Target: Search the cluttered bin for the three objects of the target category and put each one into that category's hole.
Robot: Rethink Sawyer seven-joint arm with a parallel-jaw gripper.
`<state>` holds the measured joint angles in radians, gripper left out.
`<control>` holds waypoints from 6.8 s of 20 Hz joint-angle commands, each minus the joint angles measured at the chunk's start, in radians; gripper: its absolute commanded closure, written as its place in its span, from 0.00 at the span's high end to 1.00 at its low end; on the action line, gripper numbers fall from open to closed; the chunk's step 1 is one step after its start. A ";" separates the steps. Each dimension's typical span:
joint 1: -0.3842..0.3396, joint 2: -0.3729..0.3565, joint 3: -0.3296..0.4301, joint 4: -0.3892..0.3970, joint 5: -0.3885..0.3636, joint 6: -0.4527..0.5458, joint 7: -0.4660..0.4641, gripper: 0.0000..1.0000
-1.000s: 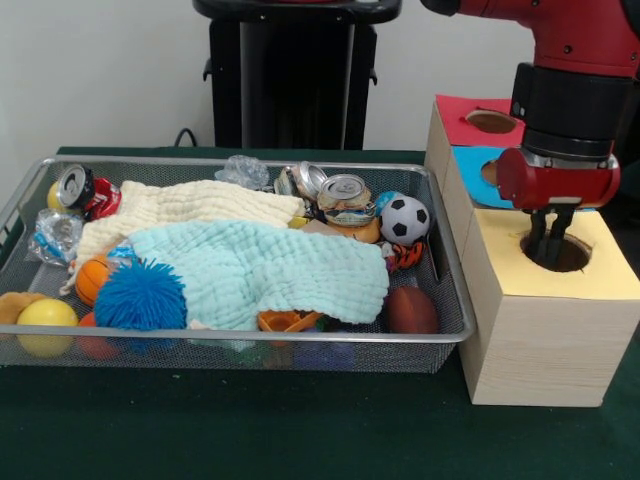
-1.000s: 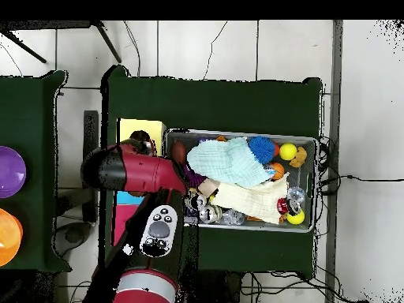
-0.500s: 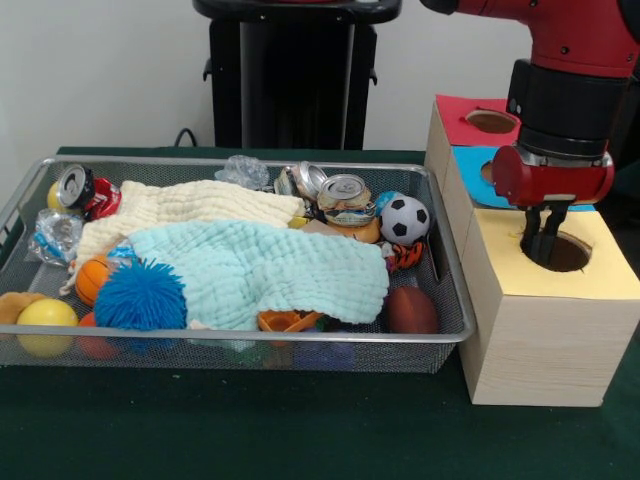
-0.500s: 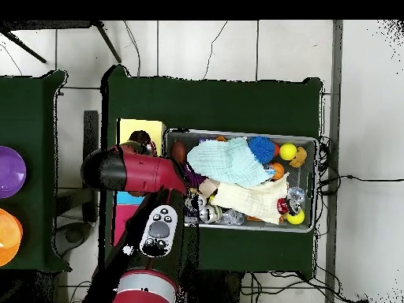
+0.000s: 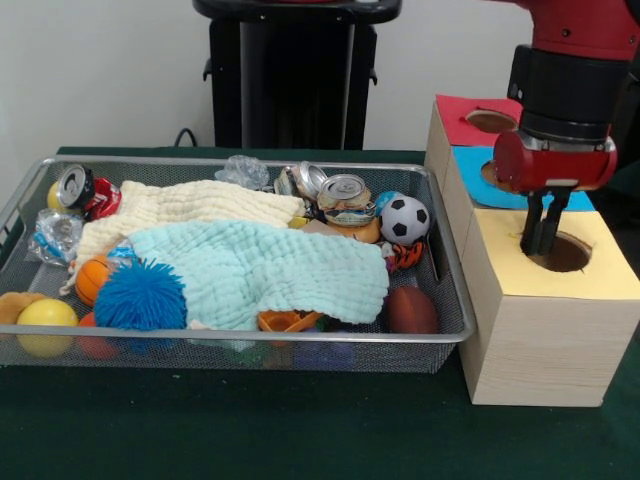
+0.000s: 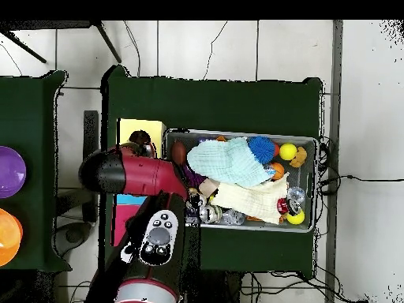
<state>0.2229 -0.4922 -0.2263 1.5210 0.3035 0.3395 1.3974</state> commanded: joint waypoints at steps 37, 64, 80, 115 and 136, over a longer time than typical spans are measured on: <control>-0.569 -0.227 0.352 0.338 -0.418 0.145 -0.192 0.00; -0.763 -0.189 0.592 0.305 -0.647 0.085 -0.071 1.00; -0.773 -0.131 0.529 0.313 -0.890 -0.097 0.015 1.00; -0.697 0.044 0.438 0.210 -0.978 -0.163 0.042 0.00; -0.910 -0.356 0.615 0.450 -0.888 0.165 -0.193 0.00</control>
<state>-0.6420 -0.7135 0.2909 1.8997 -0.6011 0.2903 1.3972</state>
